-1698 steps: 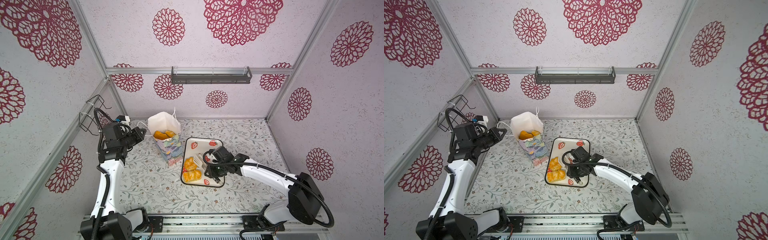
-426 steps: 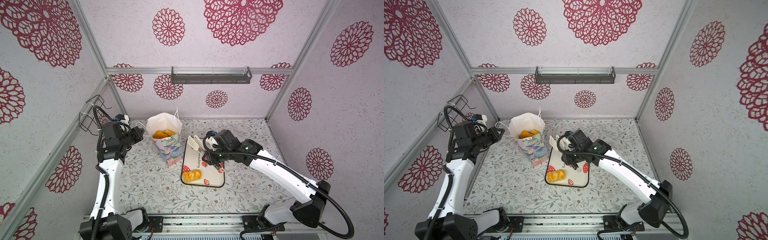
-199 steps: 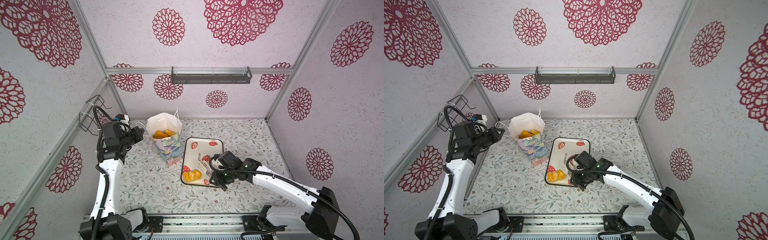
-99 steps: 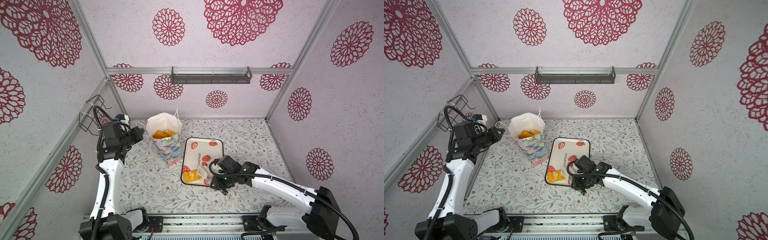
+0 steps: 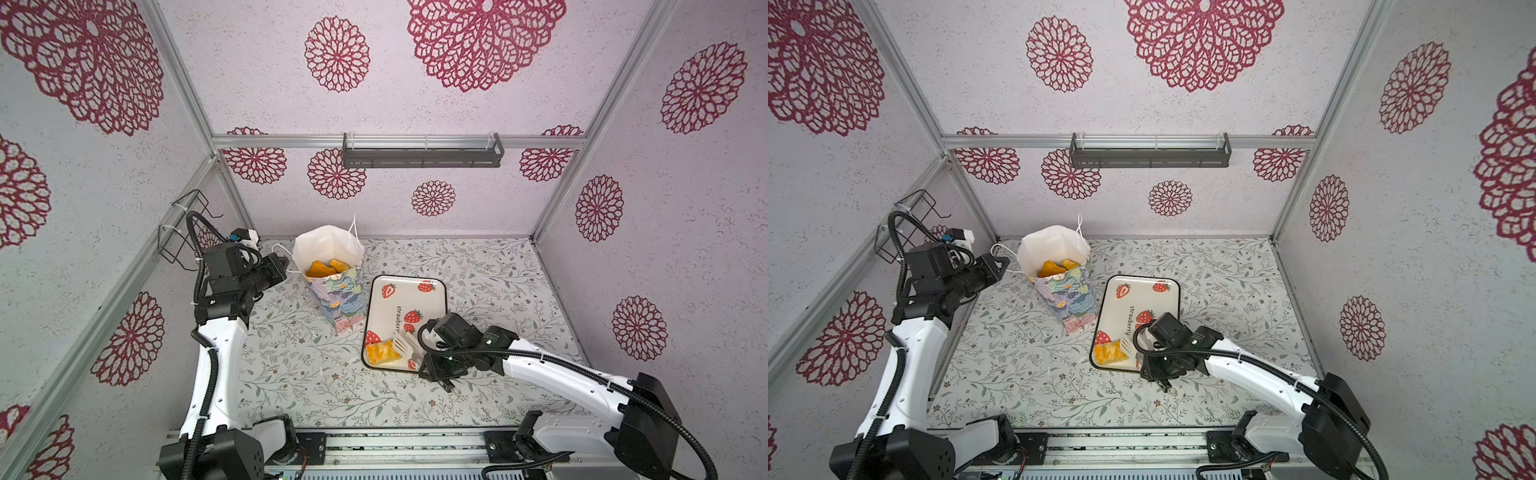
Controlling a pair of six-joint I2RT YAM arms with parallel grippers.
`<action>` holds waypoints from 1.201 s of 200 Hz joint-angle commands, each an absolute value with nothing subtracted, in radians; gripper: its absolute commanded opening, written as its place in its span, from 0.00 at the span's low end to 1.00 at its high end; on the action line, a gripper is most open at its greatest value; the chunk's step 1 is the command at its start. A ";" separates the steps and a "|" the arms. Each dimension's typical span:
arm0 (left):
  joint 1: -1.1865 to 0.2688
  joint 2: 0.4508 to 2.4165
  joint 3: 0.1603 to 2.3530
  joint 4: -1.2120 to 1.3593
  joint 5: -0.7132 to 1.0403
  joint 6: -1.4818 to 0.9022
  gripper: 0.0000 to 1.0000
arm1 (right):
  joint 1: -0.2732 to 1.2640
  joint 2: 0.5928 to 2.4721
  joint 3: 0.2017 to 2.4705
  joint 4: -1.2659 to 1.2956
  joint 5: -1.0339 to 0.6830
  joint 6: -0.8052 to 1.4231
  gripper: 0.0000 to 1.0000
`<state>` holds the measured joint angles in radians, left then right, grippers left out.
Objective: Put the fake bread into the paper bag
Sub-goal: 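Lower the right tongs onto the last knotted bun and pinch it, then lift the knotted bun with the right tongs and carry it over the bag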
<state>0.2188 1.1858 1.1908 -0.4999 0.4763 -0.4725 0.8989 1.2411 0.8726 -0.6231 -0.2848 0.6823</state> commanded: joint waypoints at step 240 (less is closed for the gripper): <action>0.213 1.185 1.192 -0.492 0.468 -0.472 0.00 | 0.855 1.159 1.004 -0.725 -0.159 0.630 0.19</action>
